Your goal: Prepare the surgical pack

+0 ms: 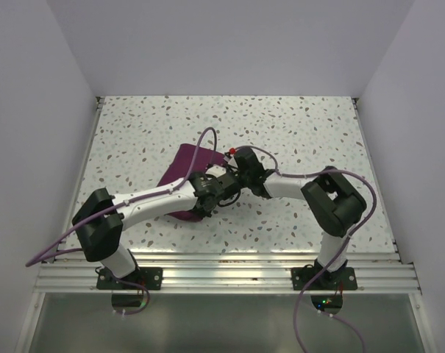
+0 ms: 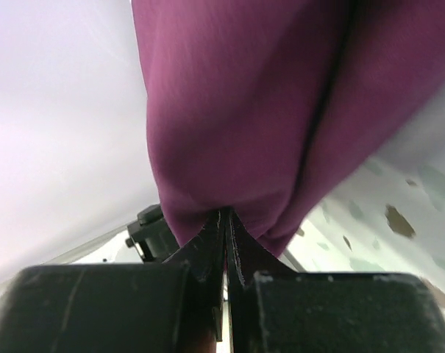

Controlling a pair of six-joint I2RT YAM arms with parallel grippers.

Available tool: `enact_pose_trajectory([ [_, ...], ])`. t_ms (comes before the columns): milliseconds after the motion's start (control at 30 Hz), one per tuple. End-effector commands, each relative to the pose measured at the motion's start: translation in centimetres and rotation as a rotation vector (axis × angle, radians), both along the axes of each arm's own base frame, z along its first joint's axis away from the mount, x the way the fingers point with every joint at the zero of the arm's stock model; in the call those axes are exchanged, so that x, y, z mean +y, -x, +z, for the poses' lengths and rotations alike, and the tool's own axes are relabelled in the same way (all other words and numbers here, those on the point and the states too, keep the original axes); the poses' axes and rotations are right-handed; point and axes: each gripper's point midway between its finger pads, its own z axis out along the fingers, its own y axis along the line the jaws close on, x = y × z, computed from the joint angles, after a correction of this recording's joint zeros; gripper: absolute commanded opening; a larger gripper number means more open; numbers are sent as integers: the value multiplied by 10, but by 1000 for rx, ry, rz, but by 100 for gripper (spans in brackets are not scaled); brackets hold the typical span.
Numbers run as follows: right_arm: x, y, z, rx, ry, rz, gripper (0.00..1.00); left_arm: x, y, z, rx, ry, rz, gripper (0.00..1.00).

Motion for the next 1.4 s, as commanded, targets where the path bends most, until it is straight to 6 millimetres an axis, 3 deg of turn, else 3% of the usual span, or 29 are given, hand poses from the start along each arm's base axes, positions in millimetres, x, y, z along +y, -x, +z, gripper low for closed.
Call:
enact_pose_trajectory([
  [0, 25, -23, 10, -46, -49, -43, 0, -10, -9, 17, -50, 64, -25, 0],
  [67, 36, -31, 13, -61, -64, -55, 0, -14, -10, 18, -55, 79, -35, 0],
  [133, 42, -38, -8, -41, -21, -83, 0, -20, -11, 20, -58, 106, -46, 0],
  [200, 49, -47, -10, -42, -35, -108, 0, -22, -10, 19, -52, 116, -55, 0],
  [367, 39, -47, -31, -38, 66, -113, 0, -21, -9, 15, -46, 109, -55, 0],
  [467, 34, -44, -27, -47, 78, -96, 0, -24, -8, 13, -41, 130, -56, 4],
  [500, 29, -44, -28, -63, 96, -87, 0, -24, -7, 15, -43, 139, -54, 14],
  [533, 22, -42, -30, -66, 120, -87, 0, -24, -7, 17, -43, 145, -52, 29],
  [633, -4, -44, -19, -88, 156, -104, 0, -26, -6, 29, -62, 192, -54, 43],
  [667, -15, -39, -25, -66, 180, -107, 0, -26, -6, 33, -69, 204, -54, 46],
  [700, -28, -47, -13, -95, 175, -125, 0, -27, -6, 42, -81, 238, -56, 48],
  [900, -66, -47, 3, -145, 193, -73, 0, -26, -6, 83, -142, 380, -46, 58],
  [1033, -71, -61, 24, -212, 171, -38, 0, -22, -23, 97, -162, 473, -44, 51],
  [1067, -67, -63, 27, -226, 158, -21, 0, -20, -26, 93, -147, 488, -42, 44],
  [1100, -63, -64, 31, -232, 136, 4, 0, -21, -34, 94, -141, 539, -34, 28],
  [1200, -48, -81, 48, -262, 76, 18, 0, -21, -44, 86, -128, 559, -43, 16],
  [1333, -28, -107, 71, -304, 0, 21, 0, -14, -54, 61, -96, 535, -28, 8],
  [1367, -24, -111, 74, -296, -18, 17, 0, -20, -57, 59, -88, 570, -41, 8],
])
